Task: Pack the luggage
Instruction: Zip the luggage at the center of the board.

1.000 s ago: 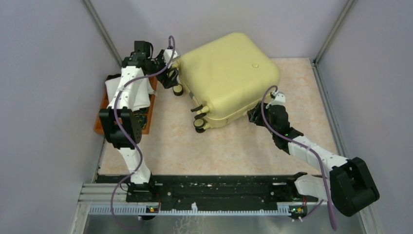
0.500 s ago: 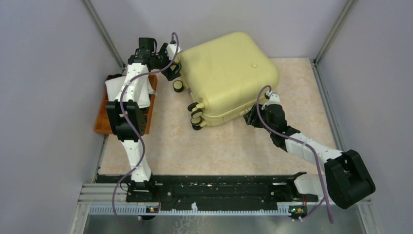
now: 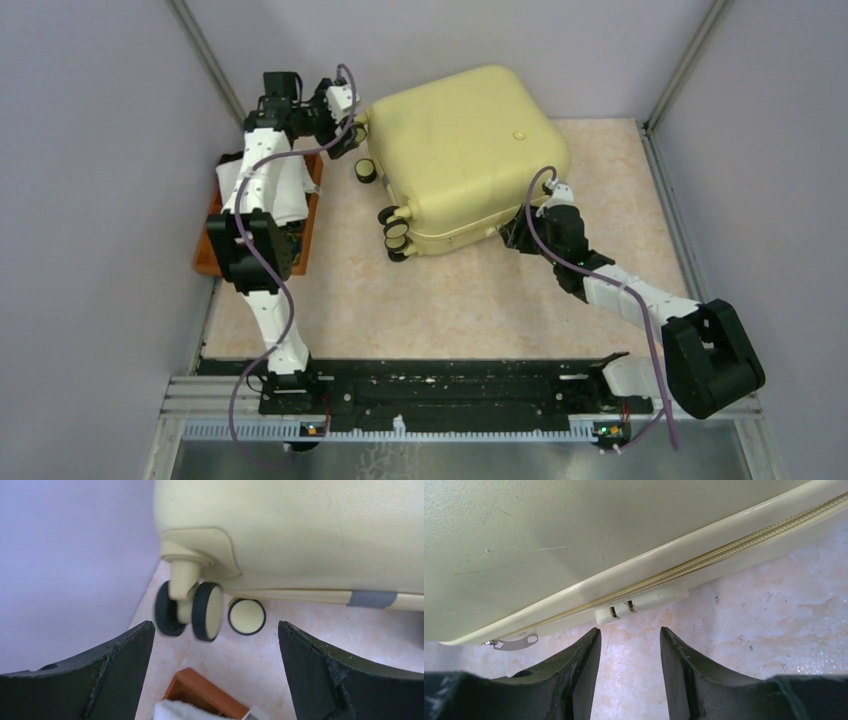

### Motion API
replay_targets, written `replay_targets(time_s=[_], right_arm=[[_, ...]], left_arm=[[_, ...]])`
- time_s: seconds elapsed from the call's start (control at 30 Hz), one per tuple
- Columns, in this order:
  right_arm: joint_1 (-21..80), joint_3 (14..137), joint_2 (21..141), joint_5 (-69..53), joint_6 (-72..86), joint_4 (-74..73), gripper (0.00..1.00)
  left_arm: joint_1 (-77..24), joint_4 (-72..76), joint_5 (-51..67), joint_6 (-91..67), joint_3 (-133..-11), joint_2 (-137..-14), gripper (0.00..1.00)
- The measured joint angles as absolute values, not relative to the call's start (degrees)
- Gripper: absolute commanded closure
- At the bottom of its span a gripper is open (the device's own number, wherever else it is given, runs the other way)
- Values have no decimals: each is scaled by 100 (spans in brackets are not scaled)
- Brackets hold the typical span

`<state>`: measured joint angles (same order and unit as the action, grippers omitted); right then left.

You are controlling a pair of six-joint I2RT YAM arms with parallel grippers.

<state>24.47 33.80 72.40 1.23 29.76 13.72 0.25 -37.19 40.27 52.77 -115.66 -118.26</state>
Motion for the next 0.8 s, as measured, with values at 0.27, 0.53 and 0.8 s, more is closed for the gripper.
replay_targets(time_s=[0.27,0.53,0.8], right_arm=[[2447,3380,7240,75,2961,1387,54],[2447,3374,7240,71,2910,1385,54],[2447,3374,7240,71,2853,1372,55]], left_arm=[[482,-3892,4268,5520,-12342,-11577,2],[342,-4375,4541,5476,-13653,-12934,2],[86,-4584,4668,5463,-13520,-13260,5]])
